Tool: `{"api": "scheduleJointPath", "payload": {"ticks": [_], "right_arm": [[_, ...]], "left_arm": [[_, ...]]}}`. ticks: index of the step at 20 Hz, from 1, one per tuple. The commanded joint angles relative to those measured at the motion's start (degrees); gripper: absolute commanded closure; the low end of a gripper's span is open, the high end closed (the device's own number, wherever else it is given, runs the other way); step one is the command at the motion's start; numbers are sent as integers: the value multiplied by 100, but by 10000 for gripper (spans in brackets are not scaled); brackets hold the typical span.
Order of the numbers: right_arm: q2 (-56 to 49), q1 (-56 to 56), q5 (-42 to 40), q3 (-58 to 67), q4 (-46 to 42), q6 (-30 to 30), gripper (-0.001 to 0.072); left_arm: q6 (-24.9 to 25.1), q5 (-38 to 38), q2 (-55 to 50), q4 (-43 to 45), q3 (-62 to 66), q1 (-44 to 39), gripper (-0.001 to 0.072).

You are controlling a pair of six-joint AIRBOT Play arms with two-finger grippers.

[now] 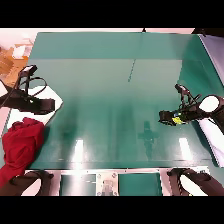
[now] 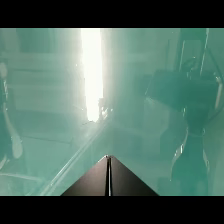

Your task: Fold the shirts.

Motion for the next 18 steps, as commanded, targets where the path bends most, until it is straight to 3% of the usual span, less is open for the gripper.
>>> {"api": "scheduleJointPath", "payload": {"ticks": [1,13,18], "right_arm": [[2,0,2,-2,0,0,693],[2,0,2,-2,0,0,693],[2,0,0,-2,0,0,693]], "left_arm": [[0,0,0,2,0,0,684],[-2,50,-2,2,0,0,683],[0,787,-2,-68,0,0,683]]}}
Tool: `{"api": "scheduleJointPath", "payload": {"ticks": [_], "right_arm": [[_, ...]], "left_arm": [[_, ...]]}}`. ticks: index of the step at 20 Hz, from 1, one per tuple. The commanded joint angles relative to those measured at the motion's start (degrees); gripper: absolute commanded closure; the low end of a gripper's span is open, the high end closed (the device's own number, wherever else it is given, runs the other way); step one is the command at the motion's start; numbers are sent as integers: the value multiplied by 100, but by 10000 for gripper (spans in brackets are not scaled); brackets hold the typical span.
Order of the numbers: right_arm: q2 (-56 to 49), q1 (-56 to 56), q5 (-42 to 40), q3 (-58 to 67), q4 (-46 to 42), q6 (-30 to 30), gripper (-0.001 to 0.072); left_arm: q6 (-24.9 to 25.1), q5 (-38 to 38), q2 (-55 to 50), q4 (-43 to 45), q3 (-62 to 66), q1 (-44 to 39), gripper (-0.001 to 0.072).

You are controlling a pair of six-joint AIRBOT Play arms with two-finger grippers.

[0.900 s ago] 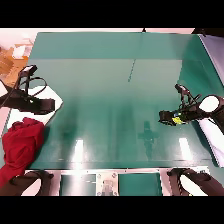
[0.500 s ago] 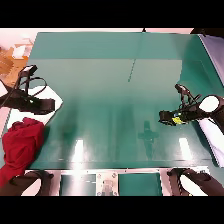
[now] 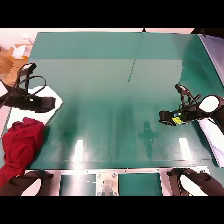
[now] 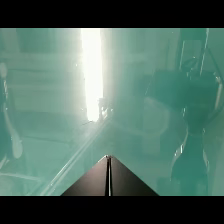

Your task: Fold the shirts.

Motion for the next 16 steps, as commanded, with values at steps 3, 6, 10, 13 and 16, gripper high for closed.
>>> {"api": "scheduleJointPath", "payload": {"ticks": [3,6,10,13,16], "right_arm": [[4,0,0,-2,4,0,693],[4,0,-2,-2,2,0,693],[4,0,-7,-2,7,-2,693],[4,0,-46,-2,4,-2,693],[4,0,-129,-2,4,-2,693]], "left_arm": [[-17,713,0,-131,0,2,684],[7,826,-2,-111,0,2,684],[2,1176,-7,734,0,2,71],[-39,1591,-120,2159,4,195,28],[186,1856,-713,2667,15,741,26]]}}
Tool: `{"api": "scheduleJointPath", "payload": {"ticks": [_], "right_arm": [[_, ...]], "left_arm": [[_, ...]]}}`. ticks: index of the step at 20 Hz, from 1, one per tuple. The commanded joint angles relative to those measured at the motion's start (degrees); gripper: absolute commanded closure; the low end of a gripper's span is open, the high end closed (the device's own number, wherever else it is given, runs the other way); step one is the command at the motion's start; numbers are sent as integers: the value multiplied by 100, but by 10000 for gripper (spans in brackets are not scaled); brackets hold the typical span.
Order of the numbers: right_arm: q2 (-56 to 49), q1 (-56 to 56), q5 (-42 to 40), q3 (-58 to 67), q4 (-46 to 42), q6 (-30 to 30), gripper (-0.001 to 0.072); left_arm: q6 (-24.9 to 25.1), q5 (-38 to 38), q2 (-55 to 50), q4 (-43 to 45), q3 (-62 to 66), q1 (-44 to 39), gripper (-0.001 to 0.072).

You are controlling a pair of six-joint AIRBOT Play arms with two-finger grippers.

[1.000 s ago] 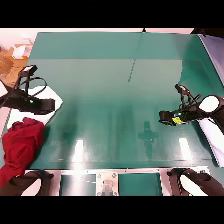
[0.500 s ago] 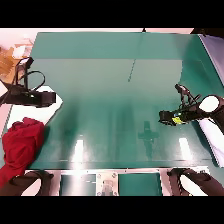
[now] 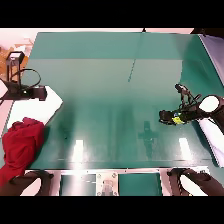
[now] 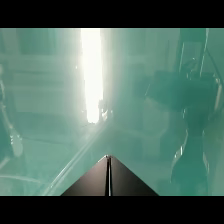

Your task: Fold the shirts.

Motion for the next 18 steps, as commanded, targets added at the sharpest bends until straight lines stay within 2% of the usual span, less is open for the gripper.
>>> {"api": "scheduleJointPath", "payload": {"ticks": [1,2,6,10,11,12,13,18], "right_arm": [[4,0,-114,-2,2,0,692],[4,0,-157,-2,2,0,692],[4,0,-243,-2,2,0,692],[4,0,-238,-2,7,0,692],[4,0,-238,-2,4,0,692],[4,0,-238,-2,4,0,692],[4,0,-238,-2,4,0,692],[4,0,-234,4,4,0,693]], "left_arm": [[201,358,-671,826,7,579,16],[240,330,-1003,831,7,798,-13],[236,415,-2096,824,7,1453,-13],[234,745,-2750,619,7,1550,-6],[243,778,-2787,470,9,1550,116],[319,767,-2774,337,33,1550,468],[446,605,-2774,254,162,1550,680],[883,-382,-2409,-627,1888,1399,685]]}}
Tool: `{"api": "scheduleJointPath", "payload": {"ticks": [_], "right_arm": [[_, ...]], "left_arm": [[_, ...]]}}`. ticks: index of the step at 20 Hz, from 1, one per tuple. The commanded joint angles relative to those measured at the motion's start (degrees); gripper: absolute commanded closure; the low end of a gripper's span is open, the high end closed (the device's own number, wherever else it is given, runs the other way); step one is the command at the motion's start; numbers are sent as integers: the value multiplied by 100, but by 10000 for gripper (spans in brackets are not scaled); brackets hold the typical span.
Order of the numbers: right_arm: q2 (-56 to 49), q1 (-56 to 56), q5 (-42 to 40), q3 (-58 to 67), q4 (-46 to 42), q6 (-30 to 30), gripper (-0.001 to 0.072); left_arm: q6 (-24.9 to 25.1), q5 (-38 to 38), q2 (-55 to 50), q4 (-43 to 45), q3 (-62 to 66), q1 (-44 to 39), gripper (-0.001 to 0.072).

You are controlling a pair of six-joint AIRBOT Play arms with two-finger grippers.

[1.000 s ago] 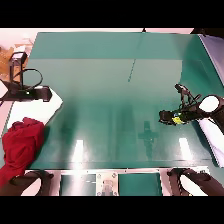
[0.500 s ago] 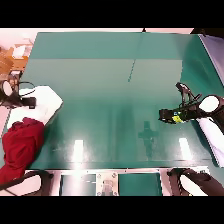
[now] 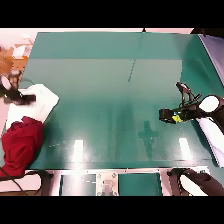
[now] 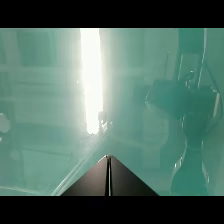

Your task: Fold the shirts.

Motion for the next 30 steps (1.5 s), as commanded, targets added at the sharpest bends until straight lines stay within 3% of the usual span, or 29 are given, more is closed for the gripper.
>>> {"api": "scheduleJointPath", "payload": {"ticks": [1,6,9,12,16,17,18,19,21,22,26,30], "right_arm": [[2,0,4,13,0,2,692],[2,0,24,120,-2,2,693],[2,0,26,166,0,2,692],[2,0,28,166,0,4,692],[2,0,68,168,0,24,690],[2,-2,66,168,0,24,635],[2,-7,66,173,0,24,497],[2,-44,74,190,0,22,400],[2,-258,212,326,0,22,356],[2,-417,286,407,2,22,279],[-146,-1080,37,398,201,-26,265],[-1078,-1399,-638,402,1873,-887,265]], "left_arm": [[293,-581,350,-715,1246,-262,685],[289,-809,990,-1311,2946,-1910,685],[284,-765,1008,-1631,3250,-3176,685],[273,-737,756,-1639,3222,-4227,685],[232,-750,-87,-1808,3209,-4962,683],[240,-745,-330,-1998,3209,-5040,650],[240,-756,-568,-2208,3209,-5077,266],[214,-809,-741,-2424,3213,-5073,-13],[223,-916,-798,-2398,3224,-4883,-13],[221,-1023,-765,-2330,3292,-4651,-13],[46,-1980,-785,-2341,3560,-3392,-13],[-33,-2358,-793,-2527,2750,-2664,-12]]}}
